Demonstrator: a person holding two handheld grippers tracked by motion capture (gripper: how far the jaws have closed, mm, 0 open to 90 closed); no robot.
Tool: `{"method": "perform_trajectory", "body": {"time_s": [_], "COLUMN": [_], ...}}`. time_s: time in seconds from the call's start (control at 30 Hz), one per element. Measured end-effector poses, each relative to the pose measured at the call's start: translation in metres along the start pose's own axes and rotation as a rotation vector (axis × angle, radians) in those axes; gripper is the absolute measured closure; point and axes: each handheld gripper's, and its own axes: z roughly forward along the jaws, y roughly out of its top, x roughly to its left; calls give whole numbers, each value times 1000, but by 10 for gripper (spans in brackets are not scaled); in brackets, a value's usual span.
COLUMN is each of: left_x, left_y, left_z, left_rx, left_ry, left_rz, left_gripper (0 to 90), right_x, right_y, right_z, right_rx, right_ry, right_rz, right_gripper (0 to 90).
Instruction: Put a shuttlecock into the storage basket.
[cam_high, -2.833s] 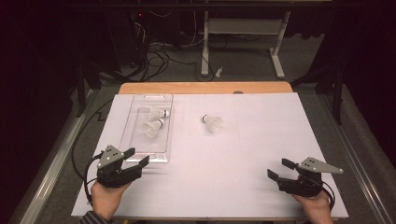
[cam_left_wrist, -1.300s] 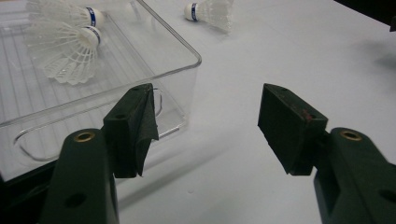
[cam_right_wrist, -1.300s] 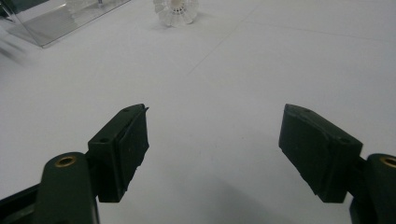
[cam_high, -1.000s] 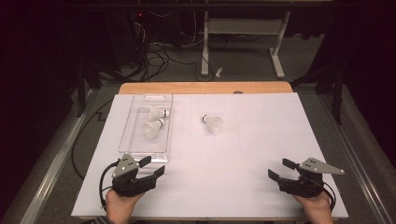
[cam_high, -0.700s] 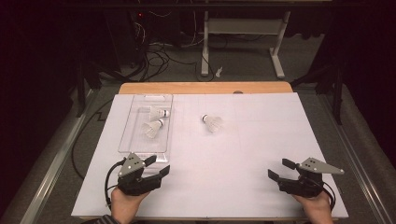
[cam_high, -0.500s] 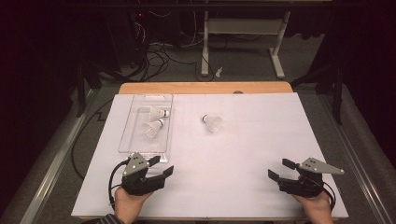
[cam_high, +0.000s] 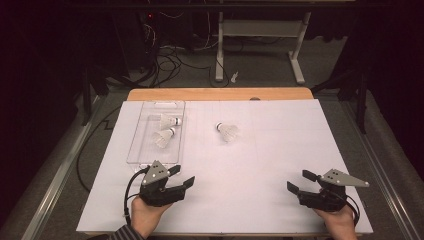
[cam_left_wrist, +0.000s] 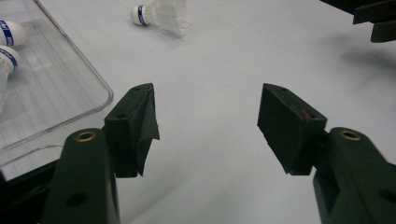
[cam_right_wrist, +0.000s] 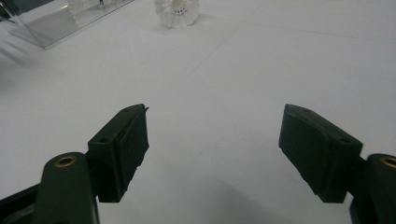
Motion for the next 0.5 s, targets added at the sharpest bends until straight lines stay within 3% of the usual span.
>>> {"method": "perform_trajectory", "body": {"time_s": [0.5], "left_x": [-5], "left_y": [2], "left_z": [14], "left_rx": [20], "left_ry": [-10], "left_rz": [-14], "left_gripper": [386], "right_x": [0], "right_y": [0], "right_z": [0], "right_rx": [-1], "right_ry": [1], "right_rz": [-2], "right_gripper": [244]}}
